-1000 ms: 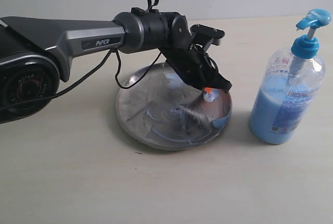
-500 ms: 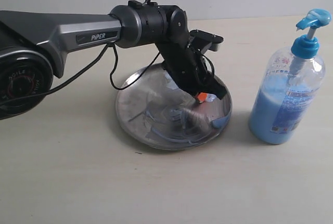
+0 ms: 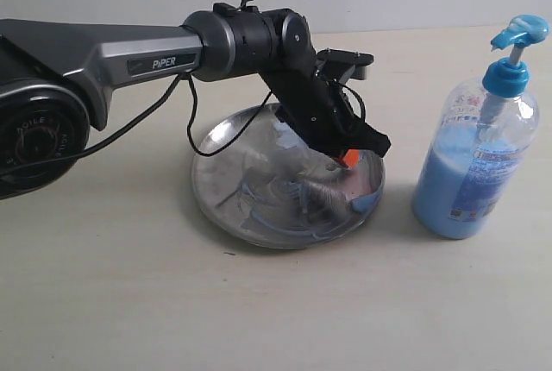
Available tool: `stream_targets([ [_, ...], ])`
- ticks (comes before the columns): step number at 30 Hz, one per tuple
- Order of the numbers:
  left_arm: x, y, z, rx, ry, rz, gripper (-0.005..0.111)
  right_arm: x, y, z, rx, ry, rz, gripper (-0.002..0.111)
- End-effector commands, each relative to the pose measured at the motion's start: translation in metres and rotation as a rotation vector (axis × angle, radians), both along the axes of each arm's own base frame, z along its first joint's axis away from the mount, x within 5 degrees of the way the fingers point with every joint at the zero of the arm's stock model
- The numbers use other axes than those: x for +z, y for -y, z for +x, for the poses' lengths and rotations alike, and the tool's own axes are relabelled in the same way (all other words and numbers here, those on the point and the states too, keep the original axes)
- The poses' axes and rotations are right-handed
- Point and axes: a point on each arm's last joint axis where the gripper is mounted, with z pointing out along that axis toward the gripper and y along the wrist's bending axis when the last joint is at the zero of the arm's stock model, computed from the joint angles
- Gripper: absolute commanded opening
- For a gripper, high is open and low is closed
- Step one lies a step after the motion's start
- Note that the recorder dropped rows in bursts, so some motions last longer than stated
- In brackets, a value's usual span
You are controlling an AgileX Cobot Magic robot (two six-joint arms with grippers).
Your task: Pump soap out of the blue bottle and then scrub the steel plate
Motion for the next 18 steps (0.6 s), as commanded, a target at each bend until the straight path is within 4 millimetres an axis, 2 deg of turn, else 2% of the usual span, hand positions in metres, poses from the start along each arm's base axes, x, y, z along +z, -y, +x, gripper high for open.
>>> stream_targets([
  [1, -0.0042, 0.0035, 0.0023, 0.031, 0.012, -0.04, 0.0, -0.0014, 0.0002, -0.0007, 0.0, 0.004, 0.005, 0.0],
  [18, -0.0135, 0.0011, 0.0105, 0.019, 0.115, -0.001, 0.0, -0.0014, 0.0002, -0.0007, 0.0, 0.004, 0.005, 0.0],
])
